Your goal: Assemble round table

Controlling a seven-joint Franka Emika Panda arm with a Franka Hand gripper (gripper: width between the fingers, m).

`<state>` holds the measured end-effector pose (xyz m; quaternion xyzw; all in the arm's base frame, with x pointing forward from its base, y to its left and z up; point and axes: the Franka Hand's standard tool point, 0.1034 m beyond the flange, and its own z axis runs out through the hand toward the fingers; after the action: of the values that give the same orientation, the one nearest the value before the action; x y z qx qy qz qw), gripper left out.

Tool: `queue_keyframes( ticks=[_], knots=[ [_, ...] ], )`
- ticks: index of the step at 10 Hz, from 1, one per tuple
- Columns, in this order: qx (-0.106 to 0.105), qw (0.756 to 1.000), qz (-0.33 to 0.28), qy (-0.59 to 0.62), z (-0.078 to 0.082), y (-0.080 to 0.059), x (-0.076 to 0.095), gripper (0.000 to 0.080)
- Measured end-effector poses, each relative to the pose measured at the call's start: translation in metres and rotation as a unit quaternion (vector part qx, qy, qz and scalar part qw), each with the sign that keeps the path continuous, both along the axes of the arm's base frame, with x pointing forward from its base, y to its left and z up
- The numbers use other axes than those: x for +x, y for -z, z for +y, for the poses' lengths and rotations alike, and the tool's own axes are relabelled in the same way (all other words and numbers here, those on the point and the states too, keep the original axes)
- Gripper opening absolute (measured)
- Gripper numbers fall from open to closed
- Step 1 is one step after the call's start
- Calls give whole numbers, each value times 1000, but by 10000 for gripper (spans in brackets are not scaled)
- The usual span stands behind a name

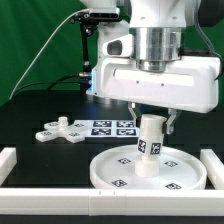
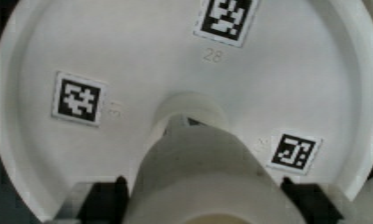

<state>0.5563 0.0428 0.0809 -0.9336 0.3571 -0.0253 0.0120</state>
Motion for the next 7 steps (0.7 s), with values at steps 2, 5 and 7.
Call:
queue_keyframes(
  ticks=[2,5,7],
  knots=[
    [21,987,-3,160,2,0,2,406],
    [74,934,-9,349,-2,1,3,406],
    [90,916,-10,391,-4,1,3,406]
  ],
)
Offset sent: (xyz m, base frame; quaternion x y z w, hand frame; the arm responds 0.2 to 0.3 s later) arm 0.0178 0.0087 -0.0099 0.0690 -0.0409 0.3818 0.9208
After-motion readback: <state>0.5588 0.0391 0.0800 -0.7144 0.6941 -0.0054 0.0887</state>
